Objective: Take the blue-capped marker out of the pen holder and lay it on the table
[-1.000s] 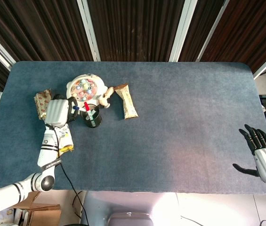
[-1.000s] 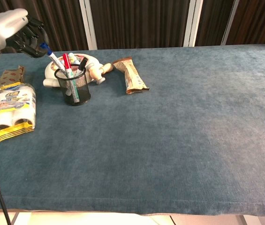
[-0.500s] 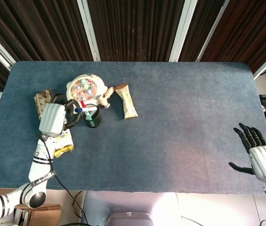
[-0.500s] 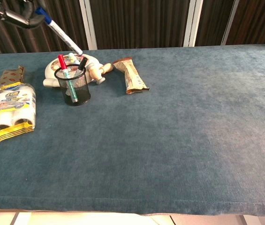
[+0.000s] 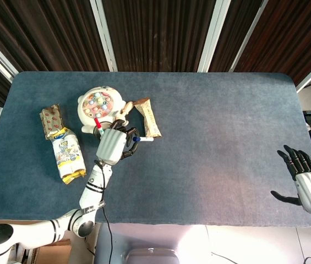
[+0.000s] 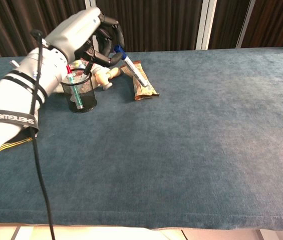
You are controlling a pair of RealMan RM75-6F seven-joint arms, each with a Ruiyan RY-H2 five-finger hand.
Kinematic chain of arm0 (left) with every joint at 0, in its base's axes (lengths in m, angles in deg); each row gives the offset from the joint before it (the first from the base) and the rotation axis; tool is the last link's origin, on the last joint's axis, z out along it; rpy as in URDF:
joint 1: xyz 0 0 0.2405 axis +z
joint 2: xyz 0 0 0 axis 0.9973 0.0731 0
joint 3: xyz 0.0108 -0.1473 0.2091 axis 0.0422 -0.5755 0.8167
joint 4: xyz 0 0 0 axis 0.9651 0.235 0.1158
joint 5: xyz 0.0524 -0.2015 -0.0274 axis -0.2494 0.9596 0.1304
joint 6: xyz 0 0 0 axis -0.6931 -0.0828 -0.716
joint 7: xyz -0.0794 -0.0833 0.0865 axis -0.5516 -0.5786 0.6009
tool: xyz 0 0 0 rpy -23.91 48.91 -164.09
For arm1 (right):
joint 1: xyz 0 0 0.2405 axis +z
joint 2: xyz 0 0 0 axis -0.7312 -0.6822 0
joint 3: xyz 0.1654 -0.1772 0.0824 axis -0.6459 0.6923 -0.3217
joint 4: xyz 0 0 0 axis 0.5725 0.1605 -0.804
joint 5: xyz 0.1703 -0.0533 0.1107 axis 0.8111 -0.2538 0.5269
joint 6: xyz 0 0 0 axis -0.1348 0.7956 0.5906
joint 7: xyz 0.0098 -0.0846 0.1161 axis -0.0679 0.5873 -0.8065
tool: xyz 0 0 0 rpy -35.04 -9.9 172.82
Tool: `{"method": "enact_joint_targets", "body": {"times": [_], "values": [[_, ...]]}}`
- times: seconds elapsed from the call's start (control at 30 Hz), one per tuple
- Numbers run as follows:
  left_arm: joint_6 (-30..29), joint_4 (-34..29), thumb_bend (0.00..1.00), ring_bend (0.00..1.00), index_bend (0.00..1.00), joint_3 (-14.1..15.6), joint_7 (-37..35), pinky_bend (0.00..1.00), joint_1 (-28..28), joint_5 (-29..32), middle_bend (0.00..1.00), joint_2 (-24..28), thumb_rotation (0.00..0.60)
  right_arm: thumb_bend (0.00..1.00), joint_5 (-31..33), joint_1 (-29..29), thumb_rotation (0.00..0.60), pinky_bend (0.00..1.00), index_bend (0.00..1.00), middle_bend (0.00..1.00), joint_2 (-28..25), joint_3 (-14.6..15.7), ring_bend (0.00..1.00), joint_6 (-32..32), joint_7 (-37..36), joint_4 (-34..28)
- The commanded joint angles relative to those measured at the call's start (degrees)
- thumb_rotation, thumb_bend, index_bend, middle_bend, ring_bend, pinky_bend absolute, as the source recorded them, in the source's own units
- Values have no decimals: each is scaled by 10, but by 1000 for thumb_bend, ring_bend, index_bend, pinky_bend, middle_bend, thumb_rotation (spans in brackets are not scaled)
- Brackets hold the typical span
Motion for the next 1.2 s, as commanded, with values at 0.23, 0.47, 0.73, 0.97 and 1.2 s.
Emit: {"method": "enact_joint_targets", "body": {"times": [0.23, 0.47, 0.73, 0.97, 1.2], "values": [[48, 96, 427, 424, 530, -13, 61, 189, -35, 49, 613, -76, 600, 0, 0, -2, 600, 0, 0, 0, 1, 1, 0, -1, -3, 4], [52, 8, 254, 23, 58, -30, 123, 34, -15, 104, 144, -42, 600, 0, -1, 0, 600, 0, 0, 0, 1, 0, 0, 0, -2, 2], [28, -175, 243, 0, 0, -27, 193, 0, 42, 144, 40, 89, 600, 0, 1, -2, 600, 0, 0, 0, -1, -1, 0, -2, -4, 2], [16, -295, 247, 0, 0, 5, 182, 0, 130, 156, 57, 269, 600, 0, 5, 0, 600, 0, 0, 0, -7, 1, 0, 7, -17, 4], [-14, -288, 258, 0, 37, 79, 64, 0, 241, 74, 65, 409, 600, 0, 5, 7, 600, 0, 0, 0, -12, 0, 0, 18, -36, 11]]}}
